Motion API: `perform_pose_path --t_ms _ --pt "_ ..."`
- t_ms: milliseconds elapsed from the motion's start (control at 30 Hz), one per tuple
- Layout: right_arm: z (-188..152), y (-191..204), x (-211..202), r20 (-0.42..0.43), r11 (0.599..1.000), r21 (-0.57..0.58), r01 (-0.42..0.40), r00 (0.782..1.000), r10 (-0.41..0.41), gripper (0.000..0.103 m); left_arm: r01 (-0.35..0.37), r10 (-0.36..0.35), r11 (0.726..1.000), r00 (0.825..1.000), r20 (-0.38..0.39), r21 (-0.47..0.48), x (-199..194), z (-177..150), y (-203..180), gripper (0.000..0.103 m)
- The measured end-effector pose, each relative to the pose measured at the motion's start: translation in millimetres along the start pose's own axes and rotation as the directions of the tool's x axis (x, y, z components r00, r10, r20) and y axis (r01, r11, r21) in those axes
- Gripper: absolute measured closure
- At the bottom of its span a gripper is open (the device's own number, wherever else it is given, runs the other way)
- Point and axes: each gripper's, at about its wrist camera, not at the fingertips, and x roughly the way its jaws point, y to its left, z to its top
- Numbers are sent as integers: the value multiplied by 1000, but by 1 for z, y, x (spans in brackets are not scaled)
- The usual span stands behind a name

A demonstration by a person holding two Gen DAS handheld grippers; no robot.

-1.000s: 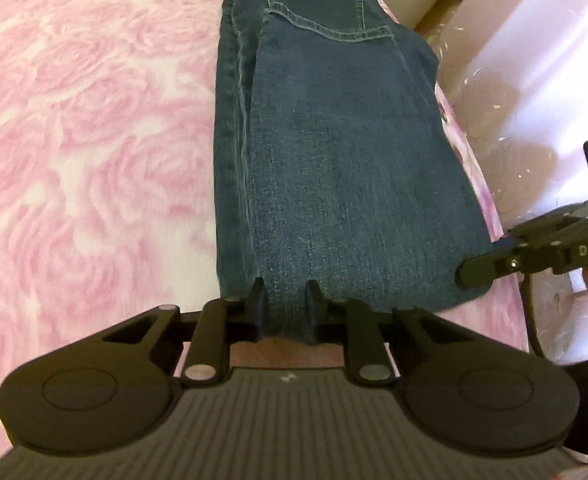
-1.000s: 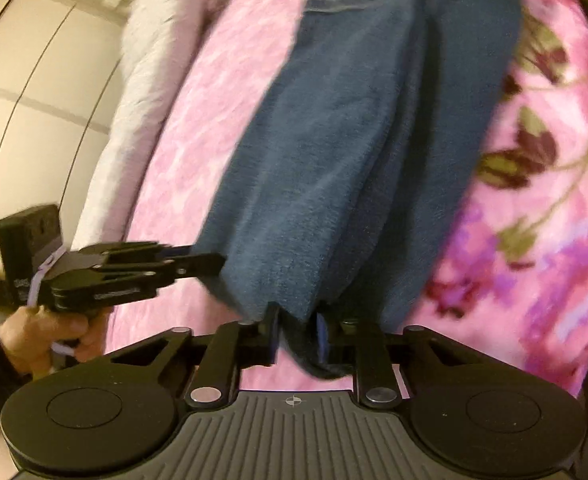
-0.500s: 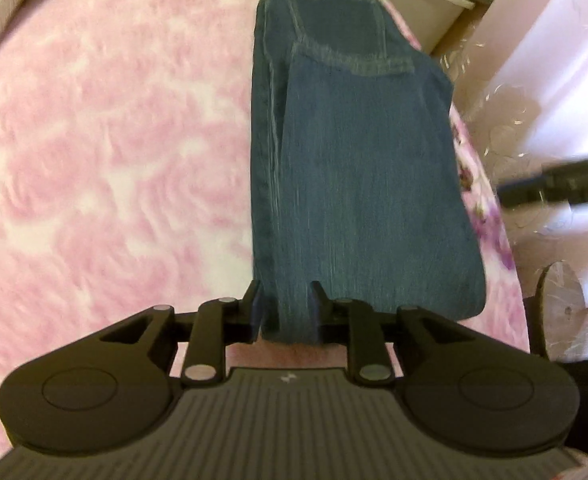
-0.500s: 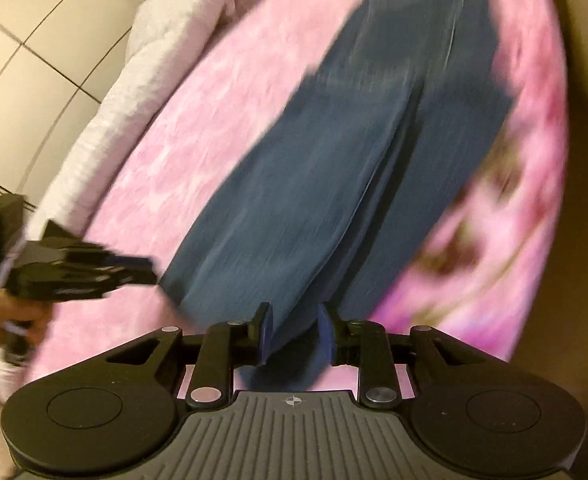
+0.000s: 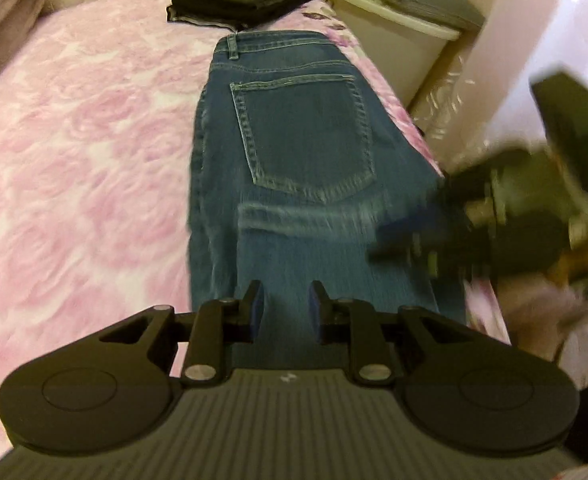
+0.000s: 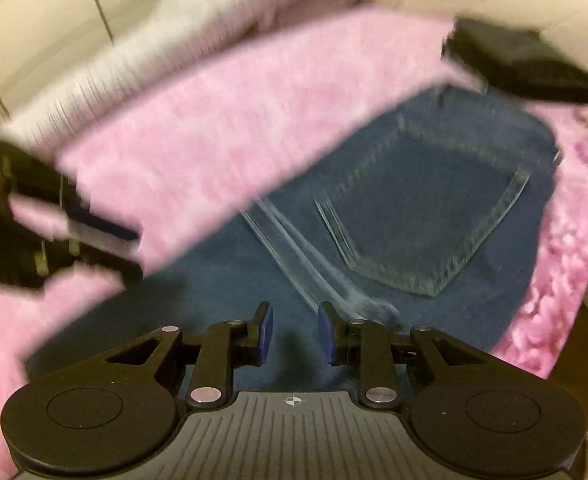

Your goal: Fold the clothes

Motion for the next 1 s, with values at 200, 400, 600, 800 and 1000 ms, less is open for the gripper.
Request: perform_pose_path --t_ms 200,400,600,800,1000 --pt "3 -25 12 -84 997 -14 -76 994 75 76 11 -14 999 995 -95 -38 53 31 17 83" --pt "4 -52 6 -55 994 79 -73 995 77 75 14 -20 998 994 -110 -60 63 32 26 74" --pt "-6 -74 -14 9 990 142 -7 1000 6 75 15 -25 997 992 -123 -78 73 28 34 74" --pt "-20 -67 -14 -34 995 80 60 998 -58 75 -2 -3 997 998 -65 -77 35 18 27 78" --pt "-37 -47 -21 -83 981 136 137 989 -126 71 -23 23 997 1000 -13 -70 -38 -19 24 78"
